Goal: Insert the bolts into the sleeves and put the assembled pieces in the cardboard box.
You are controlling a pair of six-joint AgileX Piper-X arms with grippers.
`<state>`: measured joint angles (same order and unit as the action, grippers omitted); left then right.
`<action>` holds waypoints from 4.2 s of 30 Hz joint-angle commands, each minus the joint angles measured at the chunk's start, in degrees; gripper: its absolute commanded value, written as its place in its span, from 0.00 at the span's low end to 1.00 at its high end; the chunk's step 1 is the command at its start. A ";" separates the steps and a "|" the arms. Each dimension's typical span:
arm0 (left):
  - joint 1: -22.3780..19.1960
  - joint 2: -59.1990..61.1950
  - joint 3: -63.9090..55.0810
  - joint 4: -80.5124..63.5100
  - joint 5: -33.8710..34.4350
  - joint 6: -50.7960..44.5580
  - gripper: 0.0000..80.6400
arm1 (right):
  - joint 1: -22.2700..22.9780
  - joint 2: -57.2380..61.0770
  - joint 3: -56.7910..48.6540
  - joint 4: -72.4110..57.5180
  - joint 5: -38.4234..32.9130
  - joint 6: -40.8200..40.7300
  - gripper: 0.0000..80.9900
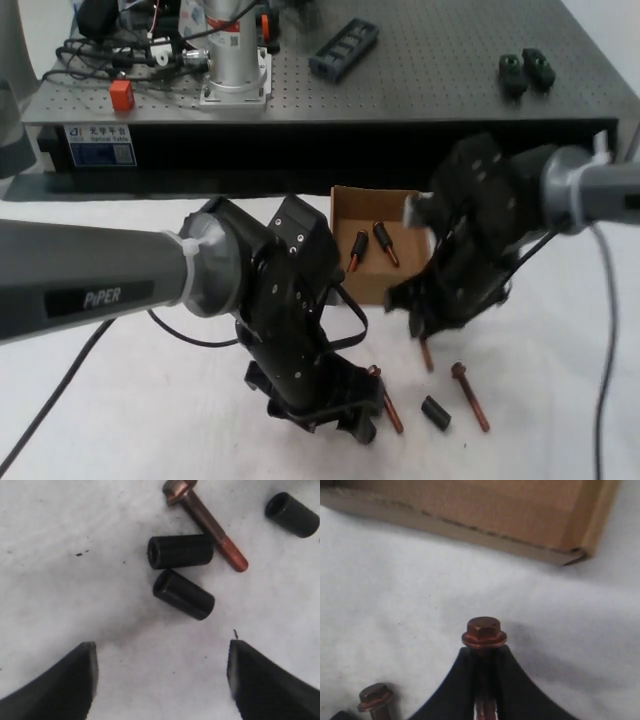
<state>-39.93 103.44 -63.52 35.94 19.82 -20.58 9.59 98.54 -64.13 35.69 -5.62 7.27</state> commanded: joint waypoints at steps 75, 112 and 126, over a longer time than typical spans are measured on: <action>-1.23 -26.80 23.70 -61.05 13.07 12.43 0.01 | 3.89 -39.22 25.16 -39.09 -28.81 20.42 0.02; -1.23 -26.83 23.70 -61.78 2.56 11.85 0.01 | 0.76 -41.27 25.16 -36.31 -34.37 8.12 0.37; 4.73 2.61 -14.63 -23.39 -10.76 5.63 0.01 | -14.26 -45.18 25.16 -25.72 -26.27 6.79 0.37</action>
<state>-36.69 91.80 -55.01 -11.43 10.51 -17.91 -3.76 53.89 -38.81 5.36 -36.07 15.77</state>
